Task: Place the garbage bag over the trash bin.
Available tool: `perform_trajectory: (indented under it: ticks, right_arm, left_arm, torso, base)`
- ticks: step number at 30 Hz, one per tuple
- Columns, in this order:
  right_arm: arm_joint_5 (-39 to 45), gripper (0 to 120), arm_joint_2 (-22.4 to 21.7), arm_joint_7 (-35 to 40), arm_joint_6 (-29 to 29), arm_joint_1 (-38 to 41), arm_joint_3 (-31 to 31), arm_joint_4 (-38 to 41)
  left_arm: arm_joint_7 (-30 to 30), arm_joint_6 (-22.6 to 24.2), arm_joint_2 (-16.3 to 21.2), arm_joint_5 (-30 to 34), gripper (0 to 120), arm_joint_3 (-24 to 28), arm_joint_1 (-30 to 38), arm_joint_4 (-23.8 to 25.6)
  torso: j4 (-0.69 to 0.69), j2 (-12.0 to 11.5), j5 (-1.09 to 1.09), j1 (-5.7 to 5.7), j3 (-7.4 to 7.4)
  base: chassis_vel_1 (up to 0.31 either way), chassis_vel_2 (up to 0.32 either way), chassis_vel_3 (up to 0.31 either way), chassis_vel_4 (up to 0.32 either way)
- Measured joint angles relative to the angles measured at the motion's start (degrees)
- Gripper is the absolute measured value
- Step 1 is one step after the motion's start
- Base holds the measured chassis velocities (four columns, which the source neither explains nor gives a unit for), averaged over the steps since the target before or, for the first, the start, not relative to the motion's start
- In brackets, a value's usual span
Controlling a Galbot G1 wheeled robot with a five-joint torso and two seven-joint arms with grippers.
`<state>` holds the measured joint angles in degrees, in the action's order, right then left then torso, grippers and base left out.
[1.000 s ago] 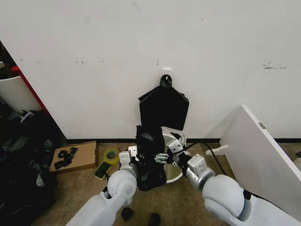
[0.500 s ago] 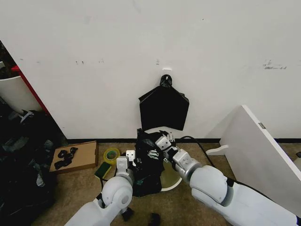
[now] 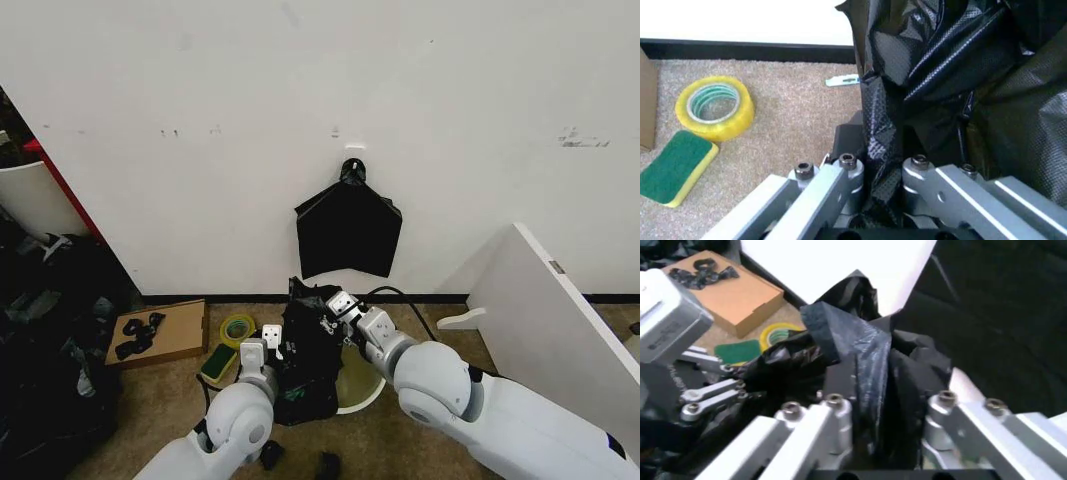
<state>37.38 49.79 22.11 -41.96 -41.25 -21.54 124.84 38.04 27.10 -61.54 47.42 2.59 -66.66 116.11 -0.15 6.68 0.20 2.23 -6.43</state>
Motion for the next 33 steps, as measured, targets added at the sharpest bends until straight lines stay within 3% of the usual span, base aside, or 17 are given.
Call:
perform_trajectory:
  ticks: [4,16,22,25,33]
  right_arm:
    - [4.0,0,0.1,0.6,0.0,-0.4,0.2,0.2]
    - [3.6,0,0.2,2.4,3.2,-2.3,4.8,-1.0]
    - [1.4,0,-1.0,1.9,4.8,-2.3,6.1,-5.0]
    - [-1.5,0,-0.5,-0.4,8.4,-3.0,6.1,-9.6]
    - [-2.2,0,0.5,0.8,8.8,-3.6,6.1,-14.4]
  left_arm:
    - [-0.3,-0.2,-0.1,-0.5,4,-0.2,-0.6,0.2]
    - [-4.3,-3.0,2.0,-5.6,4,-1.9,-3.9,0.7]
    - [-6.9,-6.0,3.2,-8.7,4,-2.7,-5.9,1.5]
    - [-9.1,-8.0,4.1,-11.9,4,-3.7,-7.5,2.7]
    - [-11.2,-9.0,5.8,-13.8,4,-5.6,-9.6,4.8]
  torso:
    - [0.0,0.0,0.0,0.0,0.0]
    - [0.0,0.0,0.0,0.0,0.0]
    - [-0.01,0.0,-0.01,0.0,0.0]
    - [0.0,0.0,0.0,0.0,0.0]
    - [-0.01,0.0,0.01,-0.01,0.0]
  base:
    - [0.0,0.0,0.0,0.0]
    - [0.0,0.0,0.0,0.0]
    - [0.0,0.0,0.0,0.0]
    - [0.0,0.0,0.0,0.0]
    - [0.0,0.0,0.0,0.0]
